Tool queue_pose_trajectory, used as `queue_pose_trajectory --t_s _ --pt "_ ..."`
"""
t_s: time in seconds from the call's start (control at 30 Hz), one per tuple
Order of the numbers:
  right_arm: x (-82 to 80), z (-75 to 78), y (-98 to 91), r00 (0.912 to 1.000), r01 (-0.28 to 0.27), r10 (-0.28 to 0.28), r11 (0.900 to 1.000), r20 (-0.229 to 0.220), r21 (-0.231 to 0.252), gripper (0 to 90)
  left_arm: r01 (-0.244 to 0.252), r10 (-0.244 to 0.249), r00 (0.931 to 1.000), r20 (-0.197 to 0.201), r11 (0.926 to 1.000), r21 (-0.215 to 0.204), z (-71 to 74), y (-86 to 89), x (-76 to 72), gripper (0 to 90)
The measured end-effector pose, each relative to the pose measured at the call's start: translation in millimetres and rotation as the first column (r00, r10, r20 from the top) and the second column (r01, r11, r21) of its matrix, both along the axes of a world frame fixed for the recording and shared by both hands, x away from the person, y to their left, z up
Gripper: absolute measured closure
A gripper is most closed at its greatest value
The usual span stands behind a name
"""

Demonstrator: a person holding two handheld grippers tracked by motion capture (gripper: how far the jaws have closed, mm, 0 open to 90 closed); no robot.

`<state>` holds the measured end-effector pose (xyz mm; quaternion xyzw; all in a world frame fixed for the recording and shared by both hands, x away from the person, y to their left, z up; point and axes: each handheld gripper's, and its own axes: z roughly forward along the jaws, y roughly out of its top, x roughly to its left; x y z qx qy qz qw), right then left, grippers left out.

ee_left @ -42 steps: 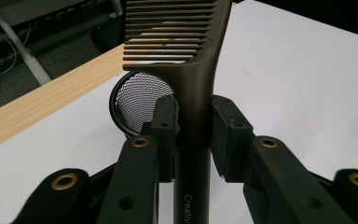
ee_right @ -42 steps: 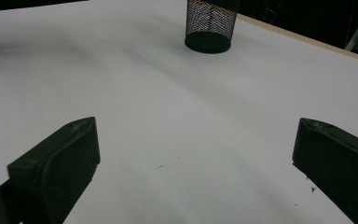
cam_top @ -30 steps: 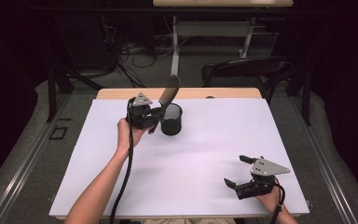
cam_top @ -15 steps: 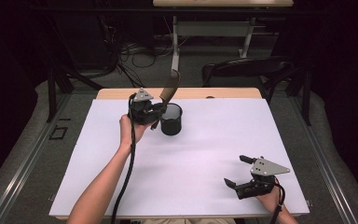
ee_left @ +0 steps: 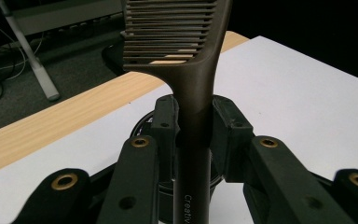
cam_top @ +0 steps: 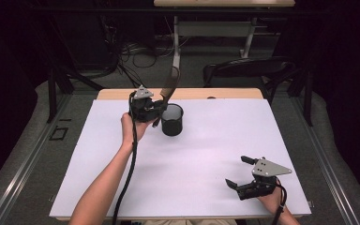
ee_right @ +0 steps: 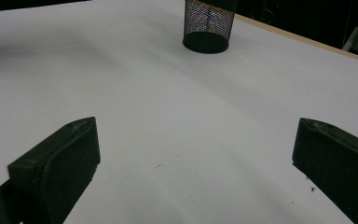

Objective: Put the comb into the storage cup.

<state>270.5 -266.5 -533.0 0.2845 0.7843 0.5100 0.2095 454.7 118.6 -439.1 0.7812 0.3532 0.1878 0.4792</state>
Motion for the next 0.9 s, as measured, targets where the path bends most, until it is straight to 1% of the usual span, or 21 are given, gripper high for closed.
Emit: queue_pose_trajectory --t_s 0.27,0.37,0.43,0.6,0.8,0.9 --pt "0.3 0.0 -0.5 1.0000 0.003 -0.003 1.0000 0.001 0.000 0.3 -0.006 0.006 1.0000 0.000 0.9999 -0.016 1.0 -2.1 2.7 72.8" --pt "0.0 0.3 -0.5 1.0000 0.002 -0.002 1.0000 0.000 -0.001 0.3 -0.002 0.002 1.0000 0.004 1.0000 -0.009 1.9 -4.9 3.6 72.8" --pt "0.1 0.3 -0.5 1.0000 0.002 -0.002 1.0000 0.002 -0.001 0.3 -0.002 0.002 1.0000 0.003 0.9999 -0.013 2.9 -6.5 4.2 72.8" --pt "0.3 0.2 -0.8 1.0000 0.004 -0.004 1.0000 0.003 -0.001 0.3 -0.006 0.006 0.9999 0.010 0.9997 -0.025 5.6 -9.9 6.9 72.8" --pt "0.2 0.3 -1.2 1.0000 0.005 -0.005 1.0000 0.002 0.000 0.3 -0.007 0.008 0.9998 0.020 0.9996 -0.029 7.2 -14.4 8.3 72.7" --pt "0.1 0.2 -1.1 1.0000 0.004 -0.004 1.0000 0.002 0.001 0.3 -0.010 0.011 0.9996 0.025 0.9992 -0.040 8.4 -15.8 9.0 72.8"
